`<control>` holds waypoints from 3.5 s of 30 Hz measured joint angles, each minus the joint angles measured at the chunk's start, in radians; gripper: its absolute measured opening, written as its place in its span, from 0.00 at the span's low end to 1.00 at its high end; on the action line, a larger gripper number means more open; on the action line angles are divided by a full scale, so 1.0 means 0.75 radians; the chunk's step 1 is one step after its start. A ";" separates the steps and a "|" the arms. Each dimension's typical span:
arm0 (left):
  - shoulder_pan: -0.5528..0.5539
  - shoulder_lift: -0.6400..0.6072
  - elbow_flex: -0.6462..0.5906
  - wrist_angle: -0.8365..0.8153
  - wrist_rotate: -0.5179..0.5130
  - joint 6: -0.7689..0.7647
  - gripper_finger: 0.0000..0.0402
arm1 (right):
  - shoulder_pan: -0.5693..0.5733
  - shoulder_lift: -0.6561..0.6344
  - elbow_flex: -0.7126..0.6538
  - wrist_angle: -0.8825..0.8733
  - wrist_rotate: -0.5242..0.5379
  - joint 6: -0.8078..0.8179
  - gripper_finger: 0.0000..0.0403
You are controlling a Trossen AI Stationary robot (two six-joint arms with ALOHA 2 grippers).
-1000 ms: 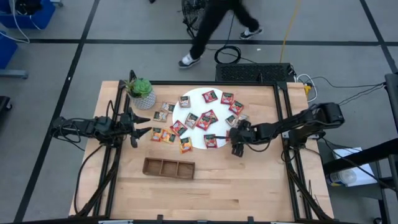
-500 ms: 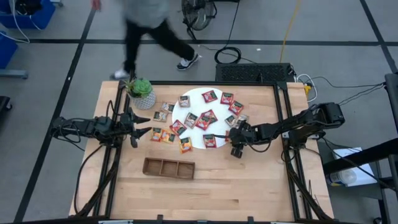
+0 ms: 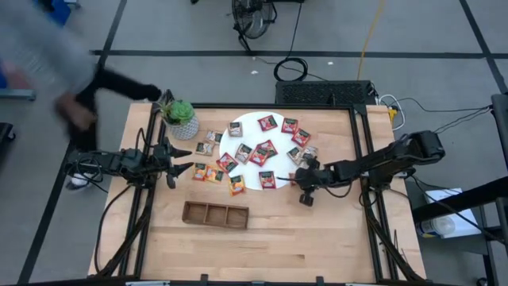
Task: Pick & Place Tea
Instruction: Put the orange tea bag into the middle section of the wooden organizer
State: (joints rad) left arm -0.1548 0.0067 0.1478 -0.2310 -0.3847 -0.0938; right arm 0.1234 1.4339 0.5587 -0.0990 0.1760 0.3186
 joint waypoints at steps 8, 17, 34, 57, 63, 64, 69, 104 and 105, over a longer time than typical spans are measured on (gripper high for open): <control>0.000 0.000 0.000 0.000 0.000 0.000 0.50 | 0.081 -0.184 0.002 0.310 0.074 -0.259 0.00; 0.000 0.000 0.000 0.000 0.000 0.000 0.50 | 0.144 -0.107 0.078 0.656 0.076 -0.734 0.00; 0.000 0.000 0.000 -0.004 0.000 0.000 0.50 | 0.284 0.108 0.419 0.589 0.075 -0.873 0.00; 0.001 0.000 0.000 0.350 -0.003 -0.229 0.50 | 0.212 0.434 0.419 1.008 0.741 -1.557 0.00; 0.003 0.151 -0.063 0.436 -0.048 -0.639 0.50 | 0.156 0.488 0.419 1.136 0.741 -1.767 0.00; 0.007 0.207 -0.075 0.465 -0.071 -0.666 0.50 | 0.148 0.488 0.419 1.134 0.741 -1.772 0.00; 0.009 0.584 -0.068 0.675 -0.033 -0.776 0.50 | 0.130 0.488 0.419 1.135 0.739 -1.797 0.00; 0.264 1.948 1.139 0.089 0.853 -0.772 0.50 | 0.249 0.488 0.587 0.743 0.677 -1.980 0.00; 0.264 1.949 1.139 0.081 0.827 -0.761 0.50 | 0.251 0.488 0.587 0.742 0.678 -1.978 0.00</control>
State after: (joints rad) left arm 0.0432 1.4681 1.0019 -0.1704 0.2358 -0.6644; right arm 0.3120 1.7996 0.9993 0.4576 0.6845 -1.1653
